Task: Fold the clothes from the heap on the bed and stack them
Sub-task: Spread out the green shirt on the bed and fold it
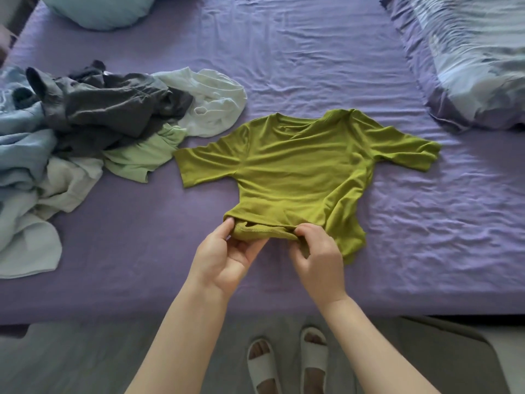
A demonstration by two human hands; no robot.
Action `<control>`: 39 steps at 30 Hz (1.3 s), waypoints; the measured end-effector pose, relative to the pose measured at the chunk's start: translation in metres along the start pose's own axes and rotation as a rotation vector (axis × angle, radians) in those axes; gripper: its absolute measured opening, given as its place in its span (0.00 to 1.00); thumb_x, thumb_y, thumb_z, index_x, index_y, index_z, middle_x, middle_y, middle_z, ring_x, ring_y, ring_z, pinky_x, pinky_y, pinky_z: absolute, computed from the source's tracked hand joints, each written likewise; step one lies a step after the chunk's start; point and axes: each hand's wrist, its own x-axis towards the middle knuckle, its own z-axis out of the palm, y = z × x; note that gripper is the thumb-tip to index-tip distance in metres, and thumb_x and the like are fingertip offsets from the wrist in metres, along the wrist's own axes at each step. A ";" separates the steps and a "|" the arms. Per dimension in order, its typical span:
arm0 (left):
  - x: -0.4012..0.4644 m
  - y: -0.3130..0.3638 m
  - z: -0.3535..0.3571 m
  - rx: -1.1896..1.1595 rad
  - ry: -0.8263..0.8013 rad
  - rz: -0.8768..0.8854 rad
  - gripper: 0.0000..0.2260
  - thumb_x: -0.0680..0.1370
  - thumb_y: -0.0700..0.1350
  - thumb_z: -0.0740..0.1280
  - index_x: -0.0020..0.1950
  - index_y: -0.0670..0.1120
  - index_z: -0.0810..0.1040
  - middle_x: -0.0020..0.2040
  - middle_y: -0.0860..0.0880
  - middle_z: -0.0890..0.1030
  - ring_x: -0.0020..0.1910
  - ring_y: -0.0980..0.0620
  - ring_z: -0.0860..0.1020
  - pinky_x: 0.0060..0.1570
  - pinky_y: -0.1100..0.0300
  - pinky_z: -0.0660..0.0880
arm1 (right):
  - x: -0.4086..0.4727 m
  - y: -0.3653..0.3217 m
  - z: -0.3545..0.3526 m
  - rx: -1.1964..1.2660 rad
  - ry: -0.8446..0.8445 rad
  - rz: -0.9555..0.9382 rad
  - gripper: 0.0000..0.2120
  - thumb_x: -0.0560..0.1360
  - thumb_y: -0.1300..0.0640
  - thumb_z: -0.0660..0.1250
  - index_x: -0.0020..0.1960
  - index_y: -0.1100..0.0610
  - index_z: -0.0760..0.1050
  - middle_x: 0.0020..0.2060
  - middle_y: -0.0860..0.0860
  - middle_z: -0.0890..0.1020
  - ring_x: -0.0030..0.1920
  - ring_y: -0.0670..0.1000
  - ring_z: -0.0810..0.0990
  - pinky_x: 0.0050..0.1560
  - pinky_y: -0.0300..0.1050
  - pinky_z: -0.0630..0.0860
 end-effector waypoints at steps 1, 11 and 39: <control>-0.001 0.000 -0.004 0.047 -0.021 0.033 0.12 0.82 0.40 0.57 0.50 0.35 0.78 0.44 0.38 0.84 0.40 0.42 0.84 0.39 0.47 0.82 | 0.002 0.004 -0.004 0.009 -0.019 -0.002 0.09 0.68 0.66 0.68 0.48 0.64 0.80 0.46 0.56 0.83 0.47 0.57 0.82 0.52 0.45 0.74; -0.014 0.007 -0.075 0.886 -0.169 0.270 0.16 0.79 0.31 0.59 0.48 0.45 0.84 0.43 0.40 0.83 0.39 0.45 0.82 0.41 0.52 0.82 | 0.012 0.028 -0.059 0.643 -0.593 0.381 0.12 0.72 0.65 0.71 0.43 0.48 0.84 0.42 0.50 0.85 0.42 0.46 0.81 0.44 0.36 0.76; 0.134 -0.152 -0.044 2.252 -0.338 0.468 0.22 0.82 0.43 0.54 0.76 0.54 0.60 0.77 0.49 0.59 0.77 0.47 0.51 0.74 0.54 0.54 | -0.003 0.182 -0.021 0.049 -0.271 0.725 0.20 0.74 0.63 0.68 0.65 0.61 0.72 0.58 0.59 0.77 0.61 0.57 0.74 0.62 0.48 0.69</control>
